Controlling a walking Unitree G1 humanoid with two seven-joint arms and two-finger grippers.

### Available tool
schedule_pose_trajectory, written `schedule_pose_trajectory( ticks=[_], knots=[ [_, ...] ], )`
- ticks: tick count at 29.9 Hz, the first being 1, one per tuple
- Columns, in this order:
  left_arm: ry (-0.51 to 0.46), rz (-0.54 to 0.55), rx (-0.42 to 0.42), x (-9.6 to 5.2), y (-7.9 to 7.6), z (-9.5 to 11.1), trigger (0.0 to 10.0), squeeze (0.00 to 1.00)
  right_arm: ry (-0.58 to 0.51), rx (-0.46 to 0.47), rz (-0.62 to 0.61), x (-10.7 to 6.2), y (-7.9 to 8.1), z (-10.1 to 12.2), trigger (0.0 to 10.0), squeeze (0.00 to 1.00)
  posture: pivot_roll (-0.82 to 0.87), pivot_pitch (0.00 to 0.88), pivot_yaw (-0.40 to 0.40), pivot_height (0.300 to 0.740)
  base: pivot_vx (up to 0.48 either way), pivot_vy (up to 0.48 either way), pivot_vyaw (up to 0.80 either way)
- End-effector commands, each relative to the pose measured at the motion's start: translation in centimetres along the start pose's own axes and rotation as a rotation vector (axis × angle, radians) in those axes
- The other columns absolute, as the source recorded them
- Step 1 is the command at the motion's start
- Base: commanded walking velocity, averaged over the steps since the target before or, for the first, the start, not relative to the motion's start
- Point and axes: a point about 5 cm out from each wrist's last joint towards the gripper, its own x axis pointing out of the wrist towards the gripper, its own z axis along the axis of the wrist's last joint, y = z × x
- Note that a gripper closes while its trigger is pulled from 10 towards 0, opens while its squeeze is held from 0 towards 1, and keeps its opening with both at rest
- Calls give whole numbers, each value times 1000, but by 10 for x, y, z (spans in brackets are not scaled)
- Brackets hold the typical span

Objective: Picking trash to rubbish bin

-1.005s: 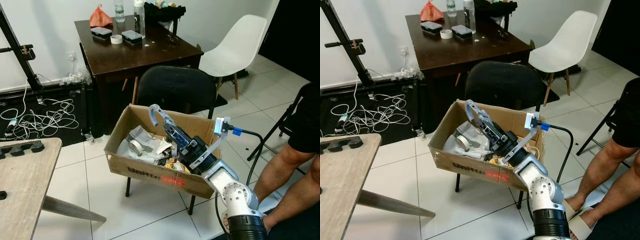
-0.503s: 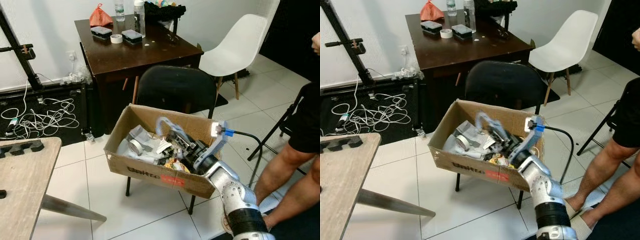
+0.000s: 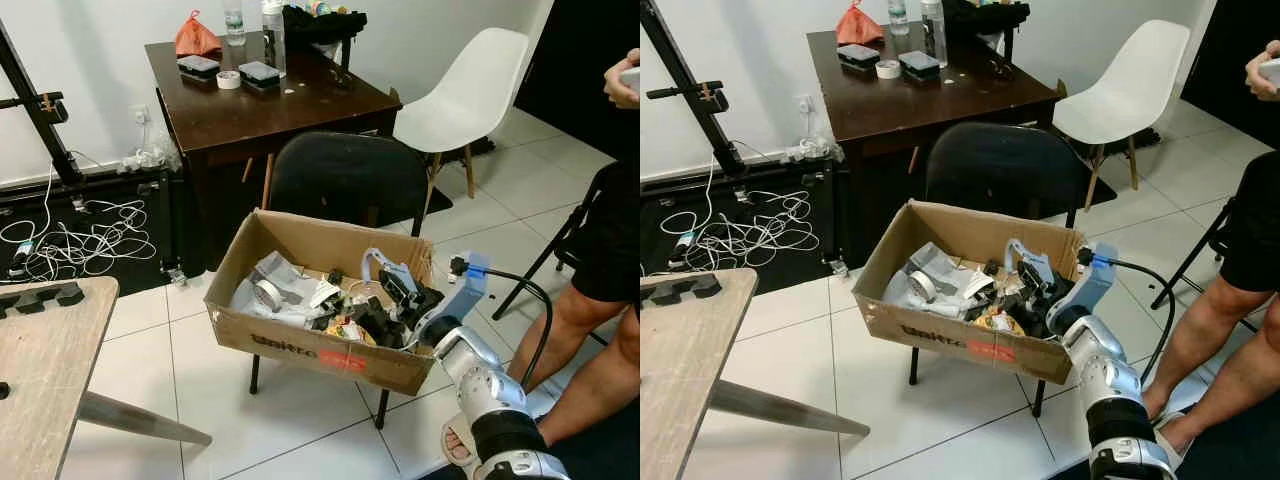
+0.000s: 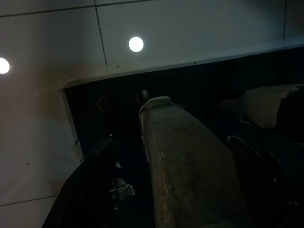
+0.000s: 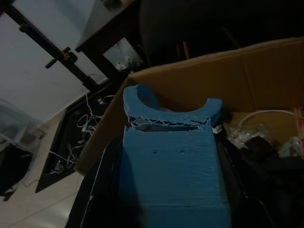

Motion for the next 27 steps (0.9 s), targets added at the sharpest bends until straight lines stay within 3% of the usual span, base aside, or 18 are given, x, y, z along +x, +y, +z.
schedule_pose_trajectory(
  ticks=[1, 9, 18, 23, 27],
  knots=[
    [50, 7, -14, -4, 3, -14, 10000, 0, 2, -9, -8, 2, 1, -3, 10000, 0, -79, 189, 49, 740, 330, 0, 0],
    [45, 7, -13, -4, 4, -12, 10000, 0, 9, -15, -14, 5, 2, -6, 10000, 0, -74, 184, 45, 740, 330, 0, 0],
    [50, 2, -7, -3, 3, -13, 10000, 0, 27, -58, -30, 5, -2, -8, 10000, 0, -79, 182, 44, 740, 135, 0, 0],
    [65, 14, -1, -3, 2, -15, 10000, 0, 173, -223, -92, 0, -9, -30, 10000, 0, -80, 184, 41, 740, 0, 0, 0],
    [63, 13, -8, -3, 2, -16, 10000, 0, 208, -255, -114, -3, -12, -35, 10000, 0, -78, 188, 42, 740, 0, 0, 0]
  ],
)
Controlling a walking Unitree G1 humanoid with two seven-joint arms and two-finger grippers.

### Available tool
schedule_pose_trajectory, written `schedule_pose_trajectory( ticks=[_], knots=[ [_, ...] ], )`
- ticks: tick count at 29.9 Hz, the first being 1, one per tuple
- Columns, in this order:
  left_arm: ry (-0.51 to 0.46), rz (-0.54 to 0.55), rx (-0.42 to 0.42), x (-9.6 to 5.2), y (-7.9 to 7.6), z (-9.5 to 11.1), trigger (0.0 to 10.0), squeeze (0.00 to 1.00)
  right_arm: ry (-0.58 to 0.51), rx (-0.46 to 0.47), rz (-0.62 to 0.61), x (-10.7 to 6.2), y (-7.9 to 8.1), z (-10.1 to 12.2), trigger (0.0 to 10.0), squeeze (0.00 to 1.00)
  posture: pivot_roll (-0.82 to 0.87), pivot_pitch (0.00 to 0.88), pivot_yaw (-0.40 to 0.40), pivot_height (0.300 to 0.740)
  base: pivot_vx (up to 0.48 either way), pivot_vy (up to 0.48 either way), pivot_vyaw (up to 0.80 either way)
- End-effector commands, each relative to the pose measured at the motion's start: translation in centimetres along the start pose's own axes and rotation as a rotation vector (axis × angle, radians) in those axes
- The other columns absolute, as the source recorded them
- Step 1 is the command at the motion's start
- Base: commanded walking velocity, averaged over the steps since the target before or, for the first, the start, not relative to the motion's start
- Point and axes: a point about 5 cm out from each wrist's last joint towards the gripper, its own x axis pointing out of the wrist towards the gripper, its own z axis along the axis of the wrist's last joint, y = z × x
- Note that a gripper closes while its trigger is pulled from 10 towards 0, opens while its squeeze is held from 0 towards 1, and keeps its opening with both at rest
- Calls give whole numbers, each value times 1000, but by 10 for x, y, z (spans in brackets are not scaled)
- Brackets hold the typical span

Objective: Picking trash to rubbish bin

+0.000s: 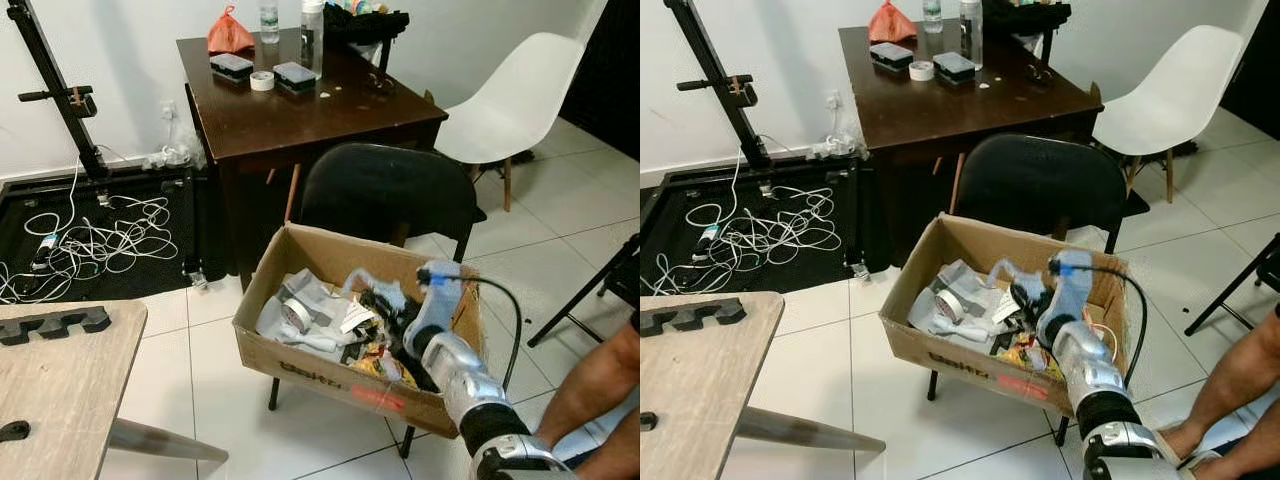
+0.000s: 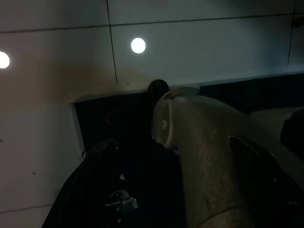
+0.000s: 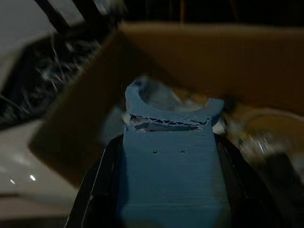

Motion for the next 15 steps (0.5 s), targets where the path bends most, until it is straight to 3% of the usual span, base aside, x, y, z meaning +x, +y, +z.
schedule_pose_trajectory(
  ticks=[1, 9, 15],
  knots=[
    [57, 8, -16, -4, 1, -18, 10000, 0, 56, -25, -66, -6, -11, -14, 10000, 0, -78, 190, 41, 740, 0, 0, 0],
    [68, 5, -18, -5, 1, -23, 10000, 0, 120, -90, -216, -16, -34, -26, 10000, 0, -78, 204, 47, 740, 0, 0, 0],
    [78, 7, -12, -7, 4, -25, 10000, 0, 133, -106, -269, -21, -43, -30, 10000, 0, -76, 219, 59, 740, 0, 0, 0]
  ],
)
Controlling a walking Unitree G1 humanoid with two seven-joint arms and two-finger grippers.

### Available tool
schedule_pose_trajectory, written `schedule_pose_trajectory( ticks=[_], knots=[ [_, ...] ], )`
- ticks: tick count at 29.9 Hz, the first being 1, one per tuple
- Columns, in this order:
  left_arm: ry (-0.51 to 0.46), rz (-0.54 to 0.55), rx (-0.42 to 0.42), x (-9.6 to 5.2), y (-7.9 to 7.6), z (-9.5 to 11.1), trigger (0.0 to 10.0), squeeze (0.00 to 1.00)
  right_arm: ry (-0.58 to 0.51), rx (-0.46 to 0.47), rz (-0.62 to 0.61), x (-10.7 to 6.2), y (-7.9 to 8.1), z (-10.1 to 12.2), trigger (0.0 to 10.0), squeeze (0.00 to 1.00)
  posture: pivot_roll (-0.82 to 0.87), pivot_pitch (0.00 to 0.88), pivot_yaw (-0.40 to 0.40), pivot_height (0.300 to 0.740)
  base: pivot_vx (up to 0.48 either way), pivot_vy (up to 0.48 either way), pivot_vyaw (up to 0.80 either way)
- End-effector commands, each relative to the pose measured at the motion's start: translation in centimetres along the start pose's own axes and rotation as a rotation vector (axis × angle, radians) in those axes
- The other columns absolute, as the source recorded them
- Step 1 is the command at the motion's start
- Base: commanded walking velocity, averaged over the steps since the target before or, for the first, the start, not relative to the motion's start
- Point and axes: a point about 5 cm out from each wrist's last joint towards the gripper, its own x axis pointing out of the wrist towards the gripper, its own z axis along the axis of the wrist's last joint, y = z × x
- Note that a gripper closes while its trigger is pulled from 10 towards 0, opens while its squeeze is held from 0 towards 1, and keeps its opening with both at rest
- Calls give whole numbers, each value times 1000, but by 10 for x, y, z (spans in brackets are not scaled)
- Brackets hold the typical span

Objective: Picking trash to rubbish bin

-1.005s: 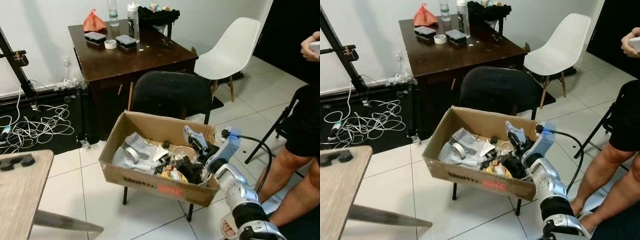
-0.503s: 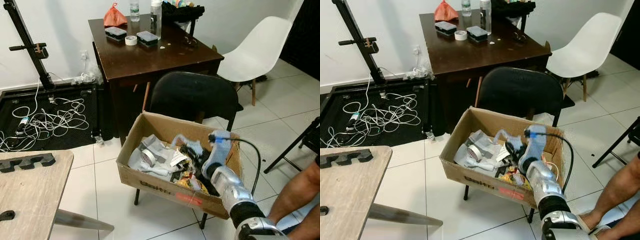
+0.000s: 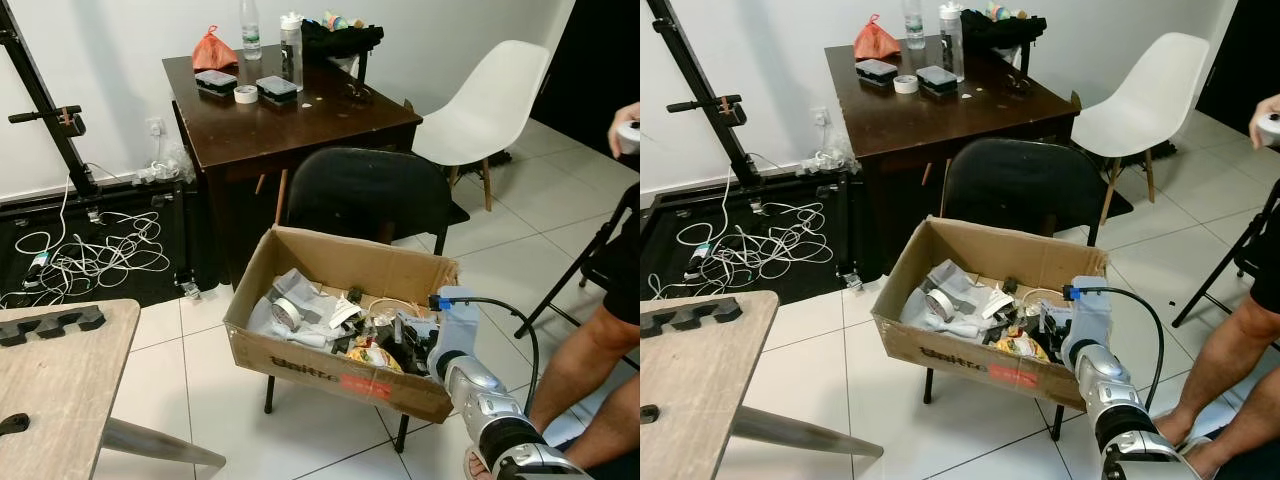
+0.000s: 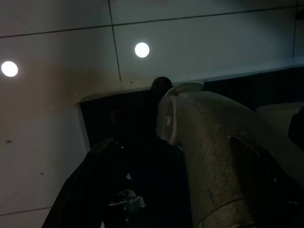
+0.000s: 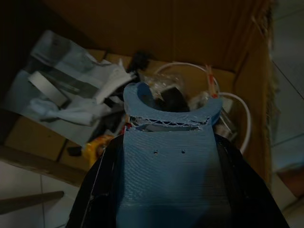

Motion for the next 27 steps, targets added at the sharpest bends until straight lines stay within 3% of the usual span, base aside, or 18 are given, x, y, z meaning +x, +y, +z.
schedule_pose_trajectory(
  ticks=[1, 11, 27],
  knots=[
    [63, 0, 0, -4, 2, -17, 10000, 0, 26, 0, -26, -3, -5, -11, 10000, 0, -76, 221, 60, 740, 0, 0, 0],
    [86, -3, 40, -8, 9, -22, 10000, 0, 14, -3, -55, -3, -9, -9, 10000, 0, -75, 245, 81, 740, 0, 0, 0],
    [84, -22, 54, -8, 8, -21, 10000, 0, 14, -4, -73, -4, -13, -10, 10000, 0, -76, 244, 84, 740, 275, 0, 0]
  ],
)
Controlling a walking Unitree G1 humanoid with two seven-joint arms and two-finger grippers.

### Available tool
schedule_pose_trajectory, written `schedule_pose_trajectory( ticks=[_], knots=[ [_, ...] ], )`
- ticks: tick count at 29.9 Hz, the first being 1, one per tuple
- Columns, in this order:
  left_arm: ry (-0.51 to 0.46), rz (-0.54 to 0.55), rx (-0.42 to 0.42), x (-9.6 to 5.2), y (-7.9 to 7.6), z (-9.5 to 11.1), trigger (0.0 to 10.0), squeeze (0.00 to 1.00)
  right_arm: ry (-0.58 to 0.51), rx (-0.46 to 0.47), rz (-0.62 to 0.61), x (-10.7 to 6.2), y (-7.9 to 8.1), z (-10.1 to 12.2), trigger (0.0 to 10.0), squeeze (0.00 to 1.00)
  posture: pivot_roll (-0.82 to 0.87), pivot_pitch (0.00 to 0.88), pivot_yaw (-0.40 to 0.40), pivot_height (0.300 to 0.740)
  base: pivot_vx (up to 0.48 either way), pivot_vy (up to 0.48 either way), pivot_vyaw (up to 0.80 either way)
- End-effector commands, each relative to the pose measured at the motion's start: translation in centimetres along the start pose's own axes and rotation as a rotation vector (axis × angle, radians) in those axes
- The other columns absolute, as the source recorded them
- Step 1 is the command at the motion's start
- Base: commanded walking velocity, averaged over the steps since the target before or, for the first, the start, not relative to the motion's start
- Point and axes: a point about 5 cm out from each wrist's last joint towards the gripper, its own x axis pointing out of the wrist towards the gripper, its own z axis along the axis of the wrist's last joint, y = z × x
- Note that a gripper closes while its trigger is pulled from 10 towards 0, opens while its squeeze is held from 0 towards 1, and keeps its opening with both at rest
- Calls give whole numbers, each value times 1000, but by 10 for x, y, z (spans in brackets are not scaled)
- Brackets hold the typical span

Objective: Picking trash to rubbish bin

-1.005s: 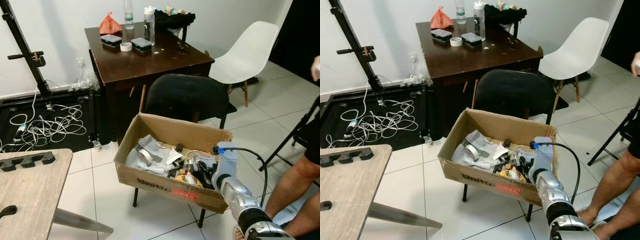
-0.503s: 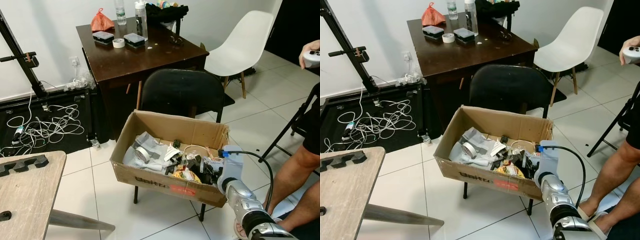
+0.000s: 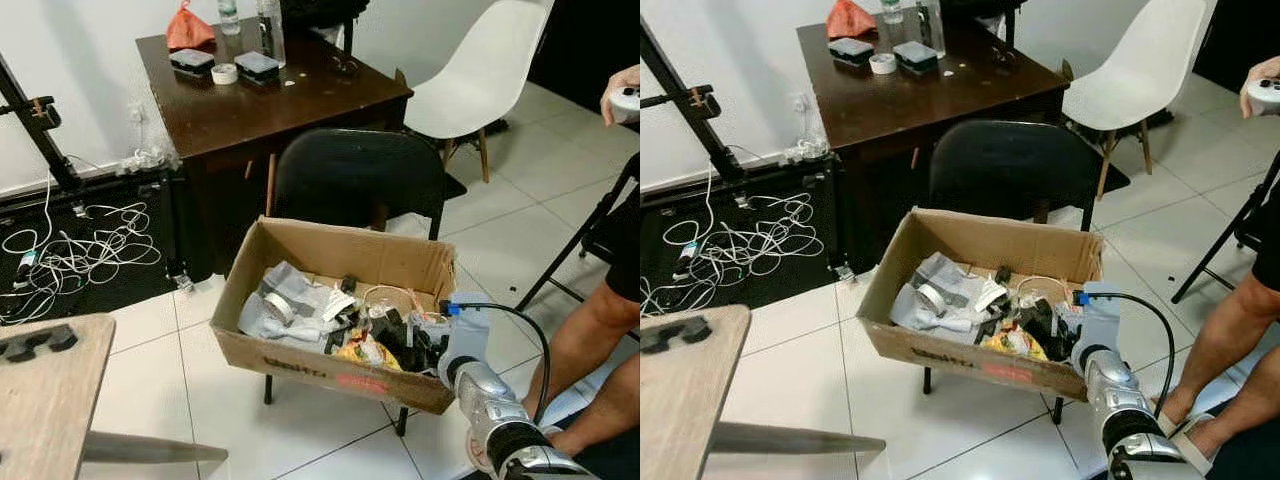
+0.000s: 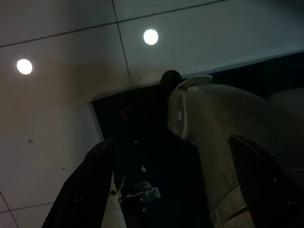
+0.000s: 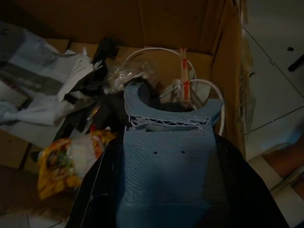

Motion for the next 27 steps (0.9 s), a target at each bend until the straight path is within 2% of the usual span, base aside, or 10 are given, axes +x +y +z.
schedule_pose_trajectory(
  ticks=[1, 17, 27],
  knots=[
    [70, -15, 5, -4, 0, -17, 10000, 0, 16, 6, -9, -1, -1, -6, 10000, 0, -77, 243, 82, 740, 315, 0, 0],
    [70, -13, -2, -3, -2, -19, 10000, 0, 15, -25, 20, -1, 3, -6, 10000, 0, -78, 244, 76, 740, 283, 0, 0],
    [67, -3, -22, -3, -1, -19, 10000, 0, 35, -37, 68, -2, 13, -14, 10000, 0, -77, 246, 71, 740, 0, 0, 0]
  ],
)
